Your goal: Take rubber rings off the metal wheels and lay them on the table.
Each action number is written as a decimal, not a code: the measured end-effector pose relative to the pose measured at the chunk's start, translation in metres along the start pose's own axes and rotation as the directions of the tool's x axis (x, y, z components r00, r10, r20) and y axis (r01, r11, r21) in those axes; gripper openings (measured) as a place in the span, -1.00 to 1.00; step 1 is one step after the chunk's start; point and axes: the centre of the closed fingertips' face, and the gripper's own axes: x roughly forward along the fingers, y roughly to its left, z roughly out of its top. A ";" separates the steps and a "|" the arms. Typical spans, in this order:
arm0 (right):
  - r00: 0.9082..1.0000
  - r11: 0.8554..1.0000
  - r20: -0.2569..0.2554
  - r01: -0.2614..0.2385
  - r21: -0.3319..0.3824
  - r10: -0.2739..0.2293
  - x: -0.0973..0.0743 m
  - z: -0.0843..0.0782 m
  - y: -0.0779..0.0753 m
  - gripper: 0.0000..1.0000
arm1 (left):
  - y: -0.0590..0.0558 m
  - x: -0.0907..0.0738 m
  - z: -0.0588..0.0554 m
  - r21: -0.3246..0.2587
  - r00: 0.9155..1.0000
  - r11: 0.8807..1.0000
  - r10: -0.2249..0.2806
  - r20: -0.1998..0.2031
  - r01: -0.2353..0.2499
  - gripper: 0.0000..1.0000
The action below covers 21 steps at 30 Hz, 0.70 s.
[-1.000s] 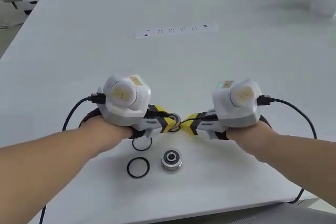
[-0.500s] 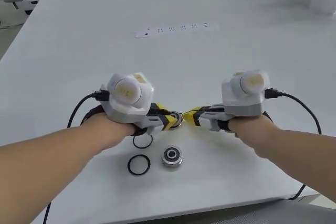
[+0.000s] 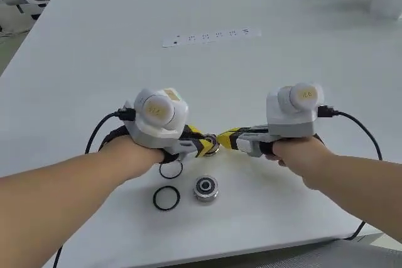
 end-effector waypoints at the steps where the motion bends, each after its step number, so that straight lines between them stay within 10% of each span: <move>1: 1.000 1.000 0.001 -0.004 0.000 0.004 0.000 0.000 0.002 -1.00 | 0.000 0.000 0.000 0.000 1.000 1.000 0.001 0.000 -0.001 -0.77; 5: 1.000 1.000 -0.002 -0.021 0.000 0.021 0.001 -0.001 0.004 -1.00 | 0.000 0.000 0.000 0.001 1.000 1.000 0.001 -0.002 -0.001 -0.77; 6: 0.983 0.982 0.006 -0.184 0.036 0.184 0.003 0.000 0.037 -1.00 | 0.001 0.000 0.000 0.000 1.000 1.000 0.006 -0.001 -0.006 -0.77; 7: 0.995 0.999 0.090 -0.045 -0.023 0.047 0.004 0.016 0.016 -1.00 | 0.000 0.000 -0.001 -0.004 1.000 1.000 0.003 -0.008 -0.003 -0.77; 9: 0.996 0.996 0.028 -0.082 -0.024 0.083 0.004 0.011 0.022 -1.00 | 0.001 0.001 0.000 -0.003 1.000 1.000 0.001 -0.003 -0.001 -0.77; 21: 0.999 0.990 0.016 -0.038 -0.139 0.040 -0.013 0.000 -0.003 -0.94 | 0.001 0.001 0.001 -0.008 1.000 1.000 0.006 -0.004 -0.006 -0.77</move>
